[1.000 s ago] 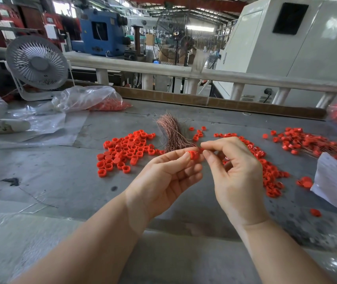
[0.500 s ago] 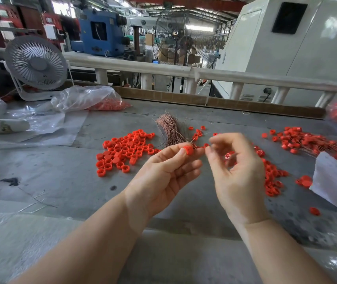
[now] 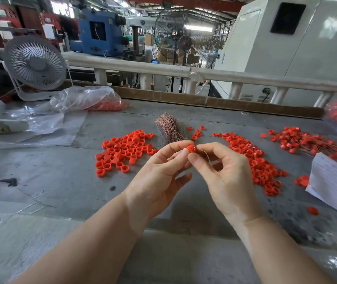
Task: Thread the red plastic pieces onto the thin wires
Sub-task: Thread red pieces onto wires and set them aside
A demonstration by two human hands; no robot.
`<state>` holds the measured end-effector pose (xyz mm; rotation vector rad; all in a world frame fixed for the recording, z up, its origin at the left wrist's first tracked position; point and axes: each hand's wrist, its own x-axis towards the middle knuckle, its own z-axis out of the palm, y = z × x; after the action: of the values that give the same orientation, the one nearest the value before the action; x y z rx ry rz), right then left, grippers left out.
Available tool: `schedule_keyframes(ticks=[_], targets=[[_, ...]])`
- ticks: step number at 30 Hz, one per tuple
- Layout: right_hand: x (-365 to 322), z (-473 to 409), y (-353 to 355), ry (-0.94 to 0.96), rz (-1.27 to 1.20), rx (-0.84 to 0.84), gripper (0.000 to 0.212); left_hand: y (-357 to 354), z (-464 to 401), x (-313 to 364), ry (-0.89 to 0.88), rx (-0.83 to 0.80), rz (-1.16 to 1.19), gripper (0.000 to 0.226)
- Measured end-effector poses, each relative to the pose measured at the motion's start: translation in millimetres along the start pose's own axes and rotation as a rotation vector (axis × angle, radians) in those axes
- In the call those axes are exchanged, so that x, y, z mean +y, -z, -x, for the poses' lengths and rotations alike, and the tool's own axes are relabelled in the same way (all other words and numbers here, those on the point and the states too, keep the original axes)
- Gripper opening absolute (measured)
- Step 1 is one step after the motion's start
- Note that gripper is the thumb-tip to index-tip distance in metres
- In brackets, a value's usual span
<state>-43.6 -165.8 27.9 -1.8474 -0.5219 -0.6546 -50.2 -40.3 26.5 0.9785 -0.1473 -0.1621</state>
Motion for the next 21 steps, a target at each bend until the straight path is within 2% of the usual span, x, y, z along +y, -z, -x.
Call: schedule_keyframes(ticks=[7,21], targets=[[-2.6,0.2,1.5,0.031,-0.046,-0.002,0.001,-0.6,2.1,0.7,-0.01,-0.029,-0.035,0.012],[-5.8,0.3,5.4,0.005,-0.104,-0.041,0.009,0.9,1.7,0.1,-0.105,-0.055,-0.091,0.013]])
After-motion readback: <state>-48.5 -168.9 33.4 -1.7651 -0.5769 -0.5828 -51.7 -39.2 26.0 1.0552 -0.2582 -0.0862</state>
